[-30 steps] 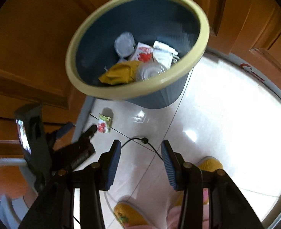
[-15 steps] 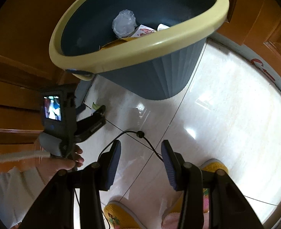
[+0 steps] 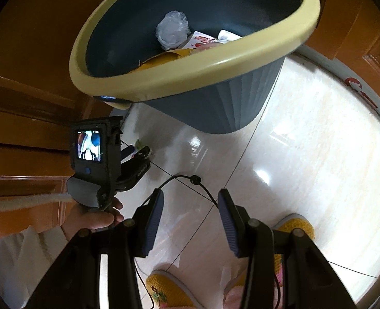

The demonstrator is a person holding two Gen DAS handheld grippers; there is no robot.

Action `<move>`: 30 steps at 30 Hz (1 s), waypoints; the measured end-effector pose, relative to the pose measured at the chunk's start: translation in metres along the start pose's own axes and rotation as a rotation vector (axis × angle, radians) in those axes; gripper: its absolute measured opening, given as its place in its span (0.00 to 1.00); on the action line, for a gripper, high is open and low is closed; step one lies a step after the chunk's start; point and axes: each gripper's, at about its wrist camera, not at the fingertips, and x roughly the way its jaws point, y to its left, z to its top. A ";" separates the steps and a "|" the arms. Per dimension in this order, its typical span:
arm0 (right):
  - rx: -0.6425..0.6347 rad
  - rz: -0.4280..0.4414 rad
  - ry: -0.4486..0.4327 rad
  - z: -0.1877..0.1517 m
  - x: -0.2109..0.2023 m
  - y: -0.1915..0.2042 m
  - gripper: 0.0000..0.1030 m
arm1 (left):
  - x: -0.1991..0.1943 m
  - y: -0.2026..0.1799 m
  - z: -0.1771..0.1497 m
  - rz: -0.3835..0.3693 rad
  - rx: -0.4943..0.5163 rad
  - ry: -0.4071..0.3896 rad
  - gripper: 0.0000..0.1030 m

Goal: Collect trash

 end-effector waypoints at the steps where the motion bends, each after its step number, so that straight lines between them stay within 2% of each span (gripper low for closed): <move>1: 0.000 0.003 -0.005 0.001 -0.001 0.000 0.43 | 0.000 0.000 0.000 -0.004 -0.005 0.003 0.24; 4: 0.006 0.010 -0.016 0.002 -0.005 -0.004 0.43 | 0.005 0.003 -0.002 -0.008 0.003 -0.001 0.17; 7: 0.017 0.014 -0.023 0.001 -0.010 -0.010 0.43 | -0.003 0.005 -0.003 -0.033 -0.004 -0.007 0.14; 14: 0.038 0.037 -0.064 -0.001 -0.026 -0.013 0.43 | -0.059 0.017 -0.011 -0.120 -0.141 -0.047 0.14; 18: 0.090 0.044 -0.078 -0.004 -0.045 -0.013 0.43 | -0.126 0.021 -0.018 -0.132 -0.189 -0.055 0.14; 21: 0.146 0.054 -0.091 -0.006 -0.077 -0.010 0.43 | -0.192 0.017 -0.006 -0.154 -0.212 -0.059 0.14; 25: 0.215 0.074 -0.105 -0.010 -0.139 0.008 0.43 | -0.291 0.012 0.011 -0.205 -0.191 -0.087 0.14; 30: 0.181 0.061 -0.181 0.000 -0.231 0.037 0.43 | -0.399 -0.016 0.055 -0.249 -0.107 -0.170 0.14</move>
